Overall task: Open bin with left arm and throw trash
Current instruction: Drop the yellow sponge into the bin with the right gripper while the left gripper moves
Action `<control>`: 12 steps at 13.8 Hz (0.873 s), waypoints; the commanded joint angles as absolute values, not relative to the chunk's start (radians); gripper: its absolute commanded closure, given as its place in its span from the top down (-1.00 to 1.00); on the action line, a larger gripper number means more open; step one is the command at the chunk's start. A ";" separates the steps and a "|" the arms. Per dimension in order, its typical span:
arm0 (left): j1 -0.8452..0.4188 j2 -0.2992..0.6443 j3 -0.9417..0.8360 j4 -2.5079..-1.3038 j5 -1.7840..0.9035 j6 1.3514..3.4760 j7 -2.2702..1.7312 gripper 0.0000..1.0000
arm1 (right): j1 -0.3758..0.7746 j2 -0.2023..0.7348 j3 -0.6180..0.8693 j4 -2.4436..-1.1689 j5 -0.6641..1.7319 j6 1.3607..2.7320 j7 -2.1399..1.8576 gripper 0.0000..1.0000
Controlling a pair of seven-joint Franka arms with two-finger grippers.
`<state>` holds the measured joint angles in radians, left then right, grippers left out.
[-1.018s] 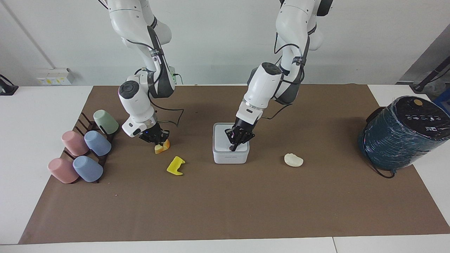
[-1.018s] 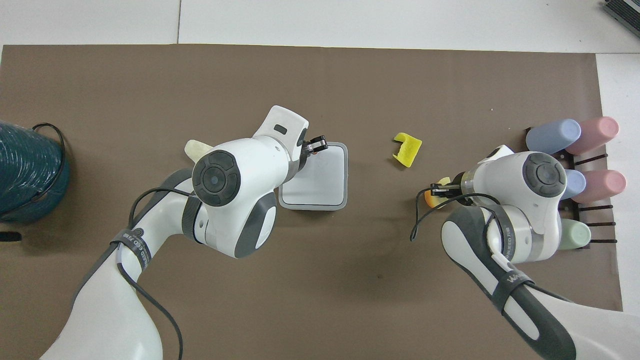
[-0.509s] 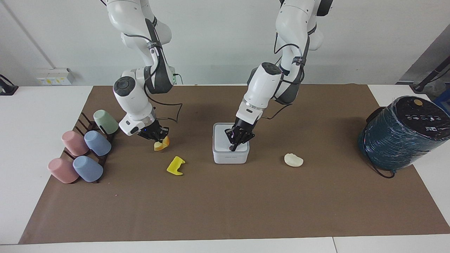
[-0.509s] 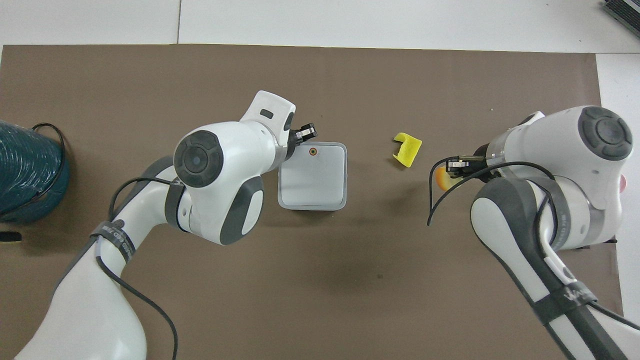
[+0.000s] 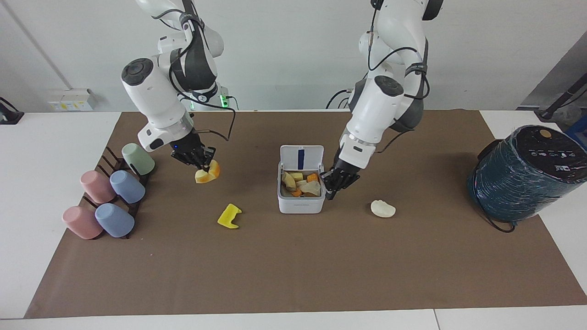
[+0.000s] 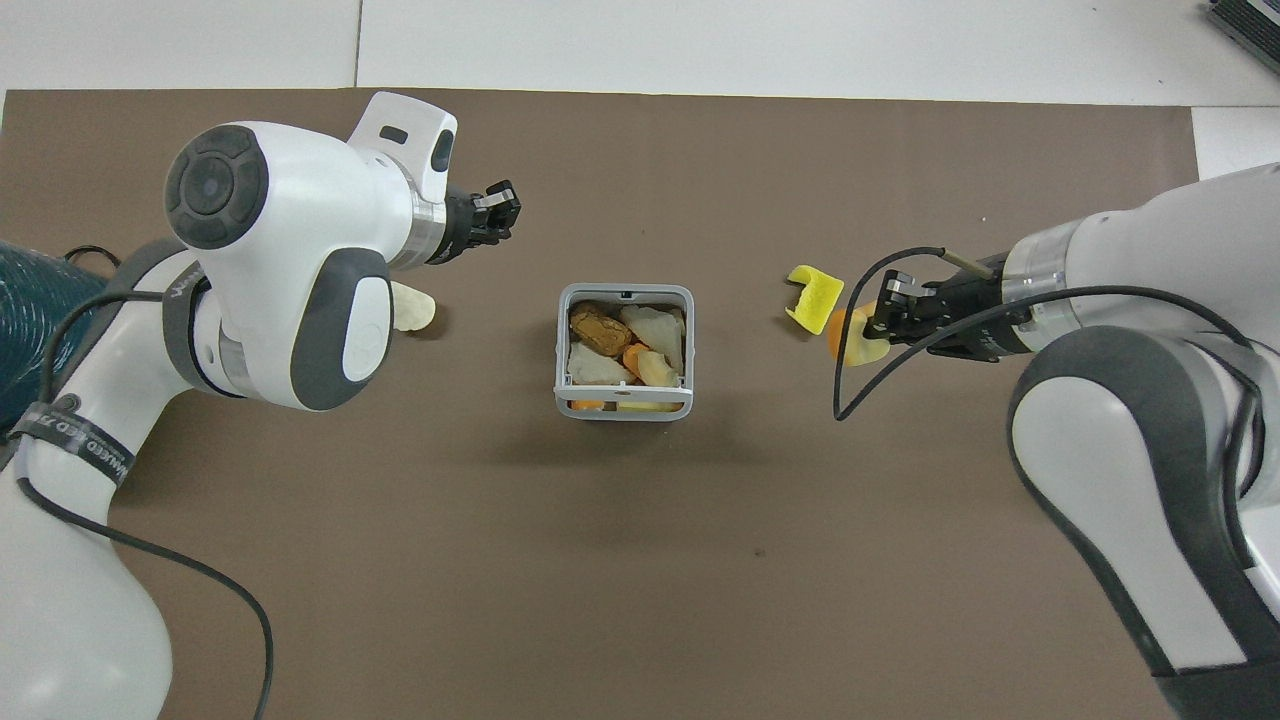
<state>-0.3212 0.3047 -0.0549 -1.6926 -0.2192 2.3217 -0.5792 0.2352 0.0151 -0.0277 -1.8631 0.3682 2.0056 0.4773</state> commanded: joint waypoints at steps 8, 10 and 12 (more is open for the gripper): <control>-0.186 0.291 -0.048 -1.877 -0.170 2.408 -0.250 1.00 | 0.400 0.316 0.029 -1.684 0.574 2.247 0.584 -1.00; -0.176 0.322 -0.048 -1.919 -0.167 2.501 -0.239 1.00 | 0.442 0.351 0.028 -1.693 0.569 2.288 0.583 -1.00; -0.160 0.353 -0.048 -1.933 -0.167 2.558 -0.195 1.00 | 0.450 0.347 0.028 -1.730 0.557 2.283 0.569 -0.69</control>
<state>-0.1810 0.3336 -0.0424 -1.9091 -0.1815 2.4998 -0.2368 0.4489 0.3474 0.0261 -1.7161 0.5527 2.2756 0.5668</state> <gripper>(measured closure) 0.000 0.912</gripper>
